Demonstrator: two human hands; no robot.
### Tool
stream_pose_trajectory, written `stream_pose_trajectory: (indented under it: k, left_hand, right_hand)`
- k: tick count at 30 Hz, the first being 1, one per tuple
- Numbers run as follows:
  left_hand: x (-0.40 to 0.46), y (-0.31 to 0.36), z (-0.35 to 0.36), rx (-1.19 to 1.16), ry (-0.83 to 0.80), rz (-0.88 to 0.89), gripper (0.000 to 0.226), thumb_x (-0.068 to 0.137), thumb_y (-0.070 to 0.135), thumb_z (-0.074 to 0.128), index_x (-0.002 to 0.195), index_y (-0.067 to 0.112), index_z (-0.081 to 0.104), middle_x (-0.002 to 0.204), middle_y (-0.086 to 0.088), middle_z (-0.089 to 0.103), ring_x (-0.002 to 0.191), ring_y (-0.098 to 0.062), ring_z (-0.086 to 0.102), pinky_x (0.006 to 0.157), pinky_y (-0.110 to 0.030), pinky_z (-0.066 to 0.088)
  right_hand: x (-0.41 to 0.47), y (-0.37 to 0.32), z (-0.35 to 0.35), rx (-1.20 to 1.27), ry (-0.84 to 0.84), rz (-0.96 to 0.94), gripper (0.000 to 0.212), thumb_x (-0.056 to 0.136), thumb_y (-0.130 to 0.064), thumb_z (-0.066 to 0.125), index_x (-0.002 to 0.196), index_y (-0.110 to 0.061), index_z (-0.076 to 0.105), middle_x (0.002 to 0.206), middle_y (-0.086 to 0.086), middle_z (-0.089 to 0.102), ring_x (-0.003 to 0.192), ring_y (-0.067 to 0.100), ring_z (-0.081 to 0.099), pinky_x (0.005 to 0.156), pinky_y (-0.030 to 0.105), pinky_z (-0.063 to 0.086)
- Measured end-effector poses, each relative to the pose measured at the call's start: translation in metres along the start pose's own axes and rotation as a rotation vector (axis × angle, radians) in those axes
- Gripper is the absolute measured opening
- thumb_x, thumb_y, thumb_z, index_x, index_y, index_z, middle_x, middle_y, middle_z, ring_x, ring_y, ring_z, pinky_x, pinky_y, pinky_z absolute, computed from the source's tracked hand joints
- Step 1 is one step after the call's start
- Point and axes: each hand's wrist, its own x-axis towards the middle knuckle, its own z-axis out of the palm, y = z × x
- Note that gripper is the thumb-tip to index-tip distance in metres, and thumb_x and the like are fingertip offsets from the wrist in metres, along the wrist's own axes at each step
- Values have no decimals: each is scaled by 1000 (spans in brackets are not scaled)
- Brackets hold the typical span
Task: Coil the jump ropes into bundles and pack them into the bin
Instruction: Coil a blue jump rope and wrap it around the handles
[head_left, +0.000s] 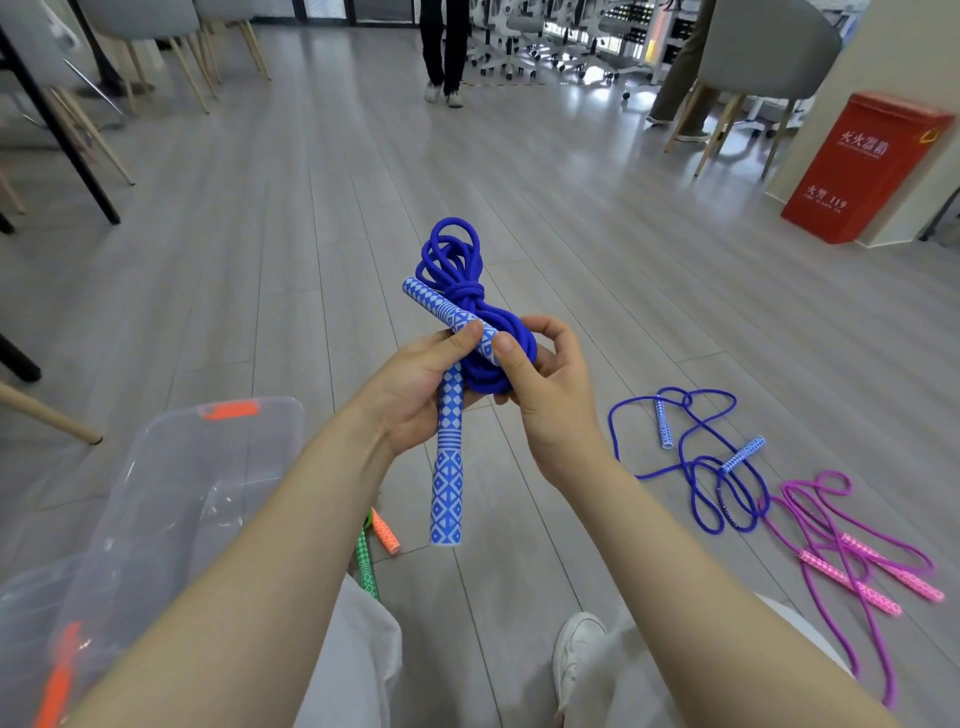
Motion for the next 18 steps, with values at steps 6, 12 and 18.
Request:
stream_pose_trajectory:
  k: [6,12,18]
  left_hand:
    - [1,0,-6,70,79,-19,29,97,22,53,116,1,60,104,-14,71,94,-25,70,74,-33,57]
    - [1,-1,-10,210,159,19,34,94,18,60,123,0,55,115,-18,68,107,-29,67,83,-37,58]
    - [2,-6,-9,229,172,35,33,93,17,61,122,3,54,116,-18,67,105,-29,68,76,-34,58]
  right_hand:
    - [4,-4,-4,-103,-61,32,32,90,-16,68,112,-14,45,91,13,70,70,14,66,60,24,53]
    - [5,2,-11,-280,-112,35,36,90,-18,69,115,-14,44,100,20,66,85,27,68,69,27,58]
    - [9,9,-14,-370,-138,12,31,92,-20,65,112,-20,41,100,21,63,86,34,66,76,42,57]
